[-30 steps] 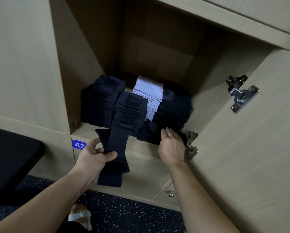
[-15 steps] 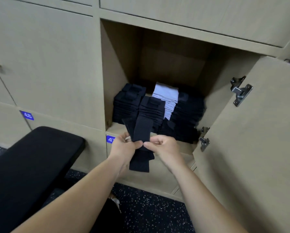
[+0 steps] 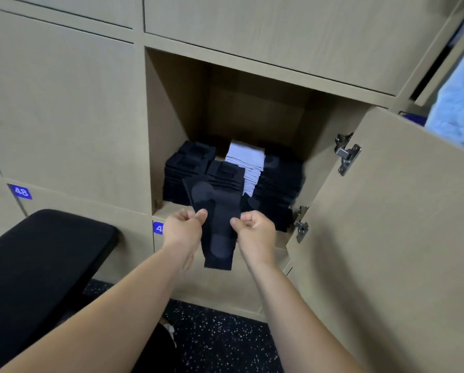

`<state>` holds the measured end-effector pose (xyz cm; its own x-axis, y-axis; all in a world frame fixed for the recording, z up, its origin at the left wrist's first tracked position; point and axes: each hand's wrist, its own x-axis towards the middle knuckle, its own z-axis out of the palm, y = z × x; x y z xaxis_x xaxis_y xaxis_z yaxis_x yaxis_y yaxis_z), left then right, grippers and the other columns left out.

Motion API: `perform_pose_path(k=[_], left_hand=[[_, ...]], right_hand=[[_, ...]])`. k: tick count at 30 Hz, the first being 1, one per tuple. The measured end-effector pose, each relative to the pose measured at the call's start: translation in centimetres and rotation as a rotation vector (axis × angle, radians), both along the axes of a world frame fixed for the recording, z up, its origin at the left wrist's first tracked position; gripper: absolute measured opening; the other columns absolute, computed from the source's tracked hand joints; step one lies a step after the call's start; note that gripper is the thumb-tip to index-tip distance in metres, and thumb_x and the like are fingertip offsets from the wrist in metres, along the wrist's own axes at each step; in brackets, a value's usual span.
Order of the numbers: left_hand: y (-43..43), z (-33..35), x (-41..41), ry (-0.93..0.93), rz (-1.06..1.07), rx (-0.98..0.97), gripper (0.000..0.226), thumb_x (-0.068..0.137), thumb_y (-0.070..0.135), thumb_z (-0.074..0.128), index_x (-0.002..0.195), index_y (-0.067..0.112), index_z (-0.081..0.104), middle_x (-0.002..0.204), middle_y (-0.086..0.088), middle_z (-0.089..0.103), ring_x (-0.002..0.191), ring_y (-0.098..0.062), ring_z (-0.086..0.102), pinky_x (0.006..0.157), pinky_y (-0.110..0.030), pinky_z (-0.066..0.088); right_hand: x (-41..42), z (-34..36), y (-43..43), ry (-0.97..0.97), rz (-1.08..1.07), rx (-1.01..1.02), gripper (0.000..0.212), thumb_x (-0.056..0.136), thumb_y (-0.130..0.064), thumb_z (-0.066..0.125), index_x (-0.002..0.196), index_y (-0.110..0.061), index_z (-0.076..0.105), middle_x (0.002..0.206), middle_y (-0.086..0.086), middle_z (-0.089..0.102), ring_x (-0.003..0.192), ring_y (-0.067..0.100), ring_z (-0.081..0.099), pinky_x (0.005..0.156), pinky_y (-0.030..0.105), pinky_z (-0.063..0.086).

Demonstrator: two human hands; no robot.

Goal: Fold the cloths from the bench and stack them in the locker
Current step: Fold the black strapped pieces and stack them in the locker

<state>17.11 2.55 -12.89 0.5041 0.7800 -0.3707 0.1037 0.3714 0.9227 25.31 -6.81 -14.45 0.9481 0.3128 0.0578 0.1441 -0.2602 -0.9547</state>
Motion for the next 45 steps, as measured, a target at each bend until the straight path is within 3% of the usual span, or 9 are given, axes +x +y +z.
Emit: perform_pose_path(k=[3, 9, 12, 16, 21, 26, 33, 37, 45], left_hand=[[0.5, -0.5, 0.4, 0.005, 0.002, 0.003, 0.034, 0.092, 0.024, 0.066, 0.069, 0.02, 0.042, 0.084, -0.009, 0.059, 0.082, -0.022, 0.056, 0.095, -0.048, 0.05], [2.1, -1.9, 1.3, 0.031, 0.011, 0.004, 0.034, 0.091, 0.016, 0.067, 0.069, 0.017, 0.042, 0.09, -0.013, 0.067, 0.093, -0.028, 0.065, 0.098, -0.05, 0.05], [3.2, -2.7, 2.3, 0.046, -0.031, 0.036, 0.016, 0.091, 0.013, 0.067, 0.079, 0.011, 0.057, 0.096, -0.01, 0.071, 0.097, -0.029, 0.067, 0.095, -0.048, 0.052], [4.2, -3.7, 3.7, -0.009, -0.089, 0.057, 0.016, 0.09, 0.009, 0.068, 0.103, 0.017, 0.065, 0.097, -0.004, 0.073, 0.092, -0.021, 0.069, 0.09, -0.043, 0.055], [5.1, -5.1, 4.6, -0.054, -0.123, 0.061, 0.029, 0.088, 0.007, 0.069, 0.113, 0.02, 0.063, 0.084, -0.006, 0.075, 0.082, -0.016, 0.073, 0.08, -0.039, 0.058], [5.3, -6.5, 4.5, -0.084, -0.12, 0.01, 0.031, 0.087, 0.004, 0.069, 0.109, 0.023, 0.06, 0.09, -0.017, 0.073, 0.084, -0.024, 0.072, 0.08, -0.041, 0.057], [5.5, -8.0, 4.7, -0.057, -0.117, -0.003, 0.036, 0.086, 0.004, 0.07, 0.116, 0.021, 0.059, 0.096, -0.021, 0.071, 0.088, -0.028, 0.071, 0.087, -0.047, 0.055], [5.3, -8.1, 4.7, -0.057, -0.133, 0.003, 0.04, 0.087, 0.005, 0.069, 0.123, 0.017, 0.058, 0.094, -0.02, 0.072, 0.085, -0.026, 0.071, 0.074, -0.037, 0.055], [4.9, -7.8, 4.9, -0.054, -0.155, 0.031, 0.042, 0.088, 0.006, 0.068, 0.126, 0.017, 0.055, 0.092, -0.014, 0.073, 0.087, -0.025, 0.071, 0.076, -0.037, 0.055]], right_hand=[[2.5, 0.2, -0.5, 0.101, -0.062, 0.046, 0.019, 0.08, -0.011, 0.072, 0.073, -0.023, 0.06, 0.074, 0.0, 0.064, 0.076, 0.022, 0.064, 0.08, 0.049, 0.057], [8.9, 1.7, -1.4, 0.283, -0.197, 0.21, 0.016, 0.083, 0.0, 0.071, 0.095, -0.008, 0.064, 0.085, 0.007, 0.065, 0.07, 0.018, 0.059, 0.065, 0.033, 0.056], [12.5, 2.1, -1.1, -0.011, -0.284, -0.02, 0.017, 0.085, -0.01, 0.071, 0.102, -0.011, 0.071, 0.102, 0.009, 0.071, 0.091, 0.024, 0.066, 0.086, 0.041, 0.054], [15.5, 2.5, -0.6, -0.586, -0.337, -0.644, 0.024, 0.096, -0.024, 0.053, 0.115, -0.022, 0.067, 0.102, 0.008, 0.071, 0.097, 0.033, 0.064, 0.074, 0.034, 0.046], [18.1, -0.6, 0.7, -0.996, -0.353, -0.977, 0.009, 0.075, -0.012, 0.071, 0.083, -0.013, 0.072, 0.064, 0.007, 0.067, 0.053, 0.029, 0.064, 0.049, 0.022, 0.033], [18.7, -3.5, 1.2, -1.183, -0.272, -0.975, 0.015, 0.051, -0.007, 0.069, 0.062, -0.017, 0.066, 0.048, 0.0, 0.054, 0.038, 0.022, 0.053, 0.039, 0.016, 0.029], [17.4, -7.3, 0.6, -1.224, -0.157, -0.932, 0.027, 0.05, -0.007, 0.084, 0.069, -0.018, 0.068, 0.055, -0.002, 0.059, 0.049, 0.019, 0.059, 0.039, 0.021, 0.037], [17.0, -9.2, -0.1, -1.24, -0.128, -0.989, 0.027, 0.053, -0.012, 0.087, 0.073, -0.018, 0.07, 0.059, -0.002, 0.061, 0.052, 0.018, 0.061, 0.041, 0.023, 0.04], [17.0, -10.7, -0.2, -1.329, -0.156, -0.971, 0.028, 0.06, -0.024, 0.087, 0.084, -0.018, 0.074, 0.063, -0.002, 0.064, 0.057, 0.018, 0.062, 0.051, 0.026, 0.043]])
